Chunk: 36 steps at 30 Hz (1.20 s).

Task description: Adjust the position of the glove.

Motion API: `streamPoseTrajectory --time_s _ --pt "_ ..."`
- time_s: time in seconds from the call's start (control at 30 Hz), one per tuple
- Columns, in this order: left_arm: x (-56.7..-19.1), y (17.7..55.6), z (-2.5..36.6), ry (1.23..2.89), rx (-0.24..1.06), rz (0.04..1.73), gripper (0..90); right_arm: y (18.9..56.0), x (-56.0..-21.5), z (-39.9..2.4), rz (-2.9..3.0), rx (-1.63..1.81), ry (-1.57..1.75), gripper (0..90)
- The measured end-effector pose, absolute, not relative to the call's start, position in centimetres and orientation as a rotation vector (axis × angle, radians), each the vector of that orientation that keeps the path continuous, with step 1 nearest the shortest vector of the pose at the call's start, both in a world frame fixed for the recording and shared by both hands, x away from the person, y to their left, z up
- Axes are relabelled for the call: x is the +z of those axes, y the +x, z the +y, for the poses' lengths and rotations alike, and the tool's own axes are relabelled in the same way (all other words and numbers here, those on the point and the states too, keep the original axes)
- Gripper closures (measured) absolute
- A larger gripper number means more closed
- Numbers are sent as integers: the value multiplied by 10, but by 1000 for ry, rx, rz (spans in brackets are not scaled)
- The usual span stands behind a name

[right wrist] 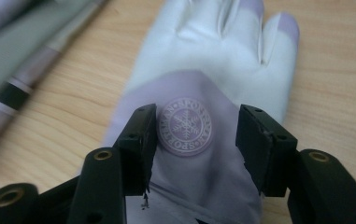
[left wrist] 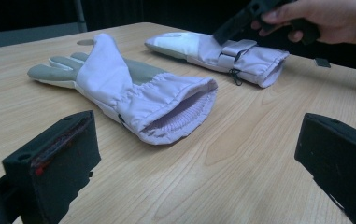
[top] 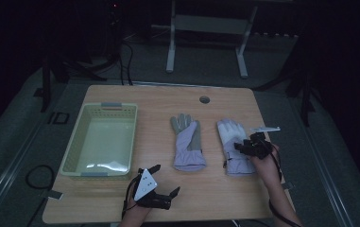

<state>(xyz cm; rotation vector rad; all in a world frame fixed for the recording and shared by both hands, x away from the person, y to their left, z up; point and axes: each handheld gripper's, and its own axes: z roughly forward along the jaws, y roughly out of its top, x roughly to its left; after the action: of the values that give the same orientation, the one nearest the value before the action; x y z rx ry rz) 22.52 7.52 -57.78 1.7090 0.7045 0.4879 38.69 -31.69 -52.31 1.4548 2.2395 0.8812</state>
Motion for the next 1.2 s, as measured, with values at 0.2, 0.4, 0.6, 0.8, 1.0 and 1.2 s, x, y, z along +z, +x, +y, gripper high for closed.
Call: streamPoseTrajectory --time_s 0.2,0.4,0.6,0.8,1.0,1.2 --pt "-578 225 75 1708 487 706 0 388 -541 -321 2252 906 1474 493" --pt "-578 225 75 1710 487 707 0 387 -541 -320 2275 922 1451 637" --pt "-578 225 75 1709 486 707 0 384 -538 -316 2248 919 1489 735" --pt "-578 225 75 1708 486 709 0 378 -525 -319 2172 982 1523 785" --pt "-578 225 75 1706 485 711 0 375 -496 -324 2136 1019 1499 789" --pt "-578 225 75 1707 485 713 0 370 -465 -325 2103 1061 1477 787"
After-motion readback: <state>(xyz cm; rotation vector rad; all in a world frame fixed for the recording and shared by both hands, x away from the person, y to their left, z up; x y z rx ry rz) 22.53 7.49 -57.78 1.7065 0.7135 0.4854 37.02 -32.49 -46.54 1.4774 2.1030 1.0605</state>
